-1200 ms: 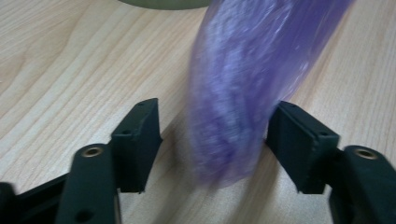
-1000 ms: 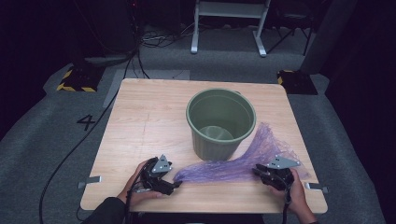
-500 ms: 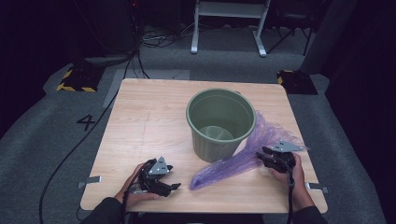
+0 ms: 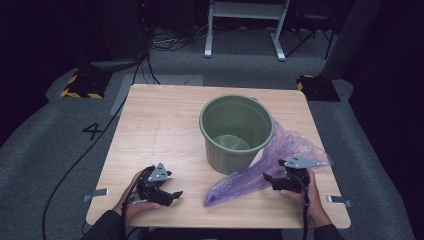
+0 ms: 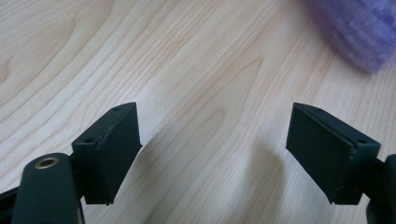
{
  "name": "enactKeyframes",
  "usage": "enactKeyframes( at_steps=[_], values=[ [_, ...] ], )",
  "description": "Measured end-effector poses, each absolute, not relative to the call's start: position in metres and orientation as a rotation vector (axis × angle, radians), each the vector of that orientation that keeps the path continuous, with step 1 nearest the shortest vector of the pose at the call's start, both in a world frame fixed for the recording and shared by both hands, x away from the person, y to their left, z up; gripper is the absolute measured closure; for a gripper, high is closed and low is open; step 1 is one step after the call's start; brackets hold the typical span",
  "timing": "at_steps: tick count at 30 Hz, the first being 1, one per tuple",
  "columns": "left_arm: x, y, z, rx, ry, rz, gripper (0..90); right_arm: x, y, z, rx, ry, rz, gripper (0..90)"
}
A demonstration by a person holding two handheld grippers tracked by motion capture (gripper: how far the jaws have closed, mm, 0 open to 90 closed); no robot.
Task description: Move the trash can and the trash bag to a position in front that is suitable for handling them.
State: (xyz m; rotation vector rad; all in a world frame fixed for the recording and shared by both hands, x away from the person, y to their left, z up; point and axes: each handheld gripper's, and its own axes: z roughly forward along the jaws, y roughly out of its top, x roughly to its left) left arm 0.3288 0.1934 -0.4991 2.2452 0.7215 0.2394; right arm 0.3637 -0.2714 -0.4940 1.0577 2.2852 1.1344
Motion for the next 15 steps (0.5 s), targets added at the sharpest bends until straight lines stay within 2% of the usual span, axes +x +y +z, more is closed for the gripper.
enactKeyframes(
  at_steps=[4,11,13,15],
  values=[
    [0.326,0.201,-0.501,2.244,0.724,0.231,16.0,0.368,-0.260,-0.503,1.047,2.341,1.040,15.8],
    [0.325,0.207,-0.502,2.245,0.721,0.225,15.7,0.377,-0.263,-0.504,1.130,2.330,1.030,16.8],
    [0.326,0.207,-0.504,2.247,0.715,0.253,15.7,0.380,-0.264,-0.503,1.138,2.323,1.027,21.5],
    [0.328,0.205,-0.504,2.260,0.702,0.283,15.4,0.383,-0.267,-0.503,1.128,2.311,1.049,34.7]
  ],
)
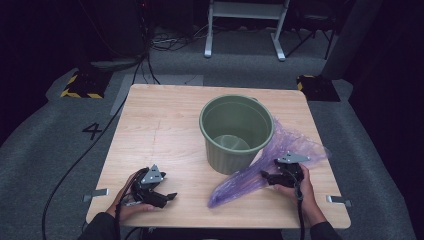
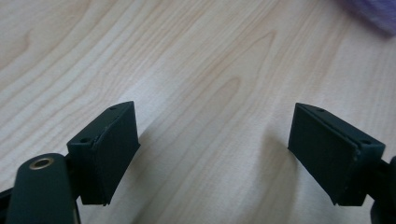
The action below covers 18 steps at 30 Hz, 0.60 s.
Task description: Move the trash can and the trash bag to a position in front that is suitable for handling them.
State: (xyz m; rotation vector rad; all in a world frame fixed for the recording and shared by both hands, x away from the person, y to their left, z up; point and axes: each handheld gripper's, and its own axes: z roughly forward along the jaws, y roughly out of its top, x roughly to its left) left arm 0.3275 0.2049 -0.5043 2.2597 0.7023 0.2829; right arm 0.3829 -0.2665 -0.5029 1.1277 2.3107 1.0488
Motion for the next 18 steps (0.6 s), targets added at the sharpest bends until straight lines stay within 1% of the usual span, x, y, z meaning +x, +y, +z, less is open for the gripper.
enactKeyframes(
  at_steps=[1,2,6,7,10,12,14,18],
  values=[
    [0.3294,0.2037,-0.5044,2.257,0.705,0.282,14.5,0.3839,-0.2684,-0.5025,1.116,2.312,1.062,43.6],
    [0.3306,0.2032,-0.5042,2.261,0.705,0.284,14.4,0.3849,-0.2701,-0.5024,1.101,2.314,1.075,50.2],
    [0.3351,0.2005,-0.5042,2.262,0.702,0.285,14.4,0.3836,-0.2704,-0.5022,1.066,2.332,1.101,68.8],
    [0.3354,0.2002,-0.5043,2.260,0.703,0.284,14.4,0.3828,-0.2696,-0.5022,1.050,2.341,1.108,72.2],
    [0.3356,0.2002,-0.5043,2.261,0.701,0.284,14.4,0.3820,-0.2681,-0.5022,1.034,2.353,1.116,80.0],
    [0.3356,0.2002,-0.5042,2.261,0.701,0.284,14.4,0.3819,-0.2672,-0.5022,1.031,2.355,1.120,83.4],
    [0.3357,0.2001,-0.5042,2.262,0.701,0.284,14.4,0.3818,-0.2664,-0.5019,1.028,2.356,1.133,86.4],
    [0.3358,0.2001,-0.5042,2.262,0.701,0.283,14.4,0.3801,-0.2662,-0.5013,1.015,2.363,1.174,89.1]
  ],
)
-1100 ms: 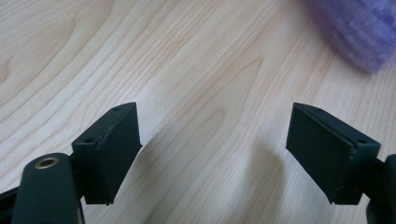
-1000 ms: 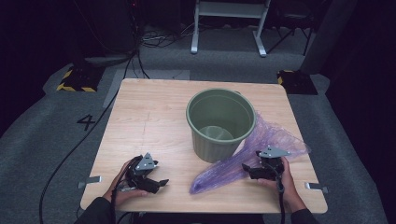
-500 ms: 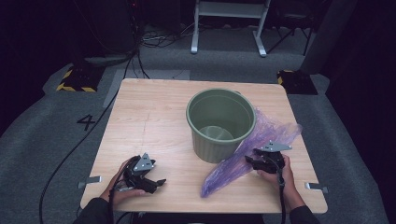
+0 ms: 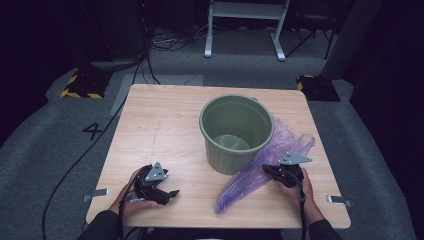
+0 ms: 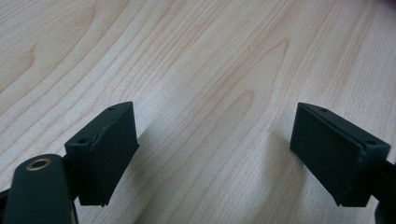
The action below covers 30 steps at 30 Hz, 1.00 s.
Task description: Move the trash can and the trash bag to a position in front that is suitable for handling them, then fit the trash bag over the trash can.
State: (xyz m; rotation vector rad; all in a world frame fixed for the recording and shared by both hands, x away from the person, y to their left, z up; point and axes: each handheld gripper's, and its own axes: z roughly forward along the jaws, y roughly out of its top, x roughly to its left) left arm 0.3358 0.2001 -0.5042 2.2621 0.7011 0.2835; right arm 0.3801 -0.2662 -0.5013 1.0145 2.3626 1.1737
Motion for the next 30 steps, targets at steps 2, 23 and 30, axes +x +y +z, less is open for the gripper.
enactKeyframes(
  at_steps=[2,23,30],
  values=[
    [0.336,0.200,-0.504,2.262,0.702,0.284,14.4,0.379,-0.267,-0.501,1.005,2.364,1.187,89.6],
    [0.336,0.200,-0.504,2.262,0.701,0.285,14.4,0.362,-0.284,-0.472,0.878,2.259,1.357,90.0],
    [0.336,0.200,-0.504,2.262,0.702,0.284,14.4,0.353,-0.295,-0.456,0.829,2.183,1.440,90.0]
  ],
)
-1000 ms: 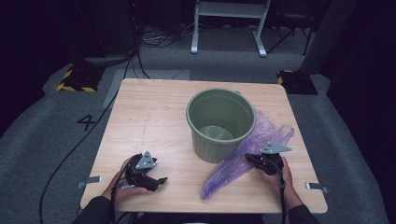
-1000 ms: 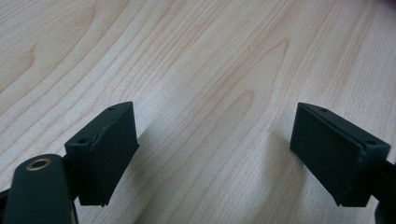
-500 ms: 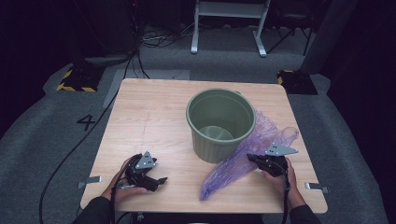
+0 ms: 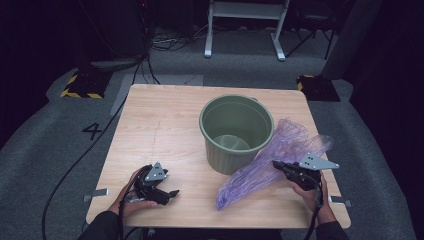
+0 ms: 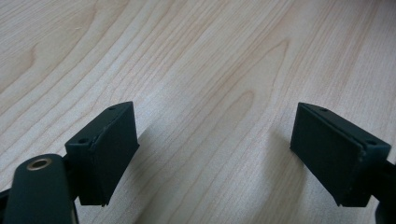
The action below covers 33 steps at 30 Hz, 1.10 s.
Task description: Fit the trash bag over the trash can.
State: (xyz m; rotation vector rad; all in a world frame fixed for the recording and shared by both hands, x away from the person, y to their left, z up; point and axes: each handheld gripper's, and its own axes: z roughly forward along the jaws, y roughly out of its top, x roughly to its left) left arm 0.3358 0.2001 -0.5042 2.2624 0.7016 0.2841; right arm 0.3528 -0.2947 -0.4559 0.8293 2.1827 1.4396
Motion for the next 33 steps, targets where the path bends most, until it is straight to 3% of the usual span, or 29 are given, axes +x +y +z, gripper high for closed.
enactKeyframes(
  at_steps=[13,33],
  values=[
    [0.336,0.199,-0.504,2.258,0.709,0.284,14.3,0.345,-0.306,-0.422,0.761,2.048,1.605,90.0],
    [0.336,0.199,-0.504,2.256,0.711,0.286,14.4,0.334,-0.282,-0.375,0.607,1.970,1.663,90.0]
  ],
)
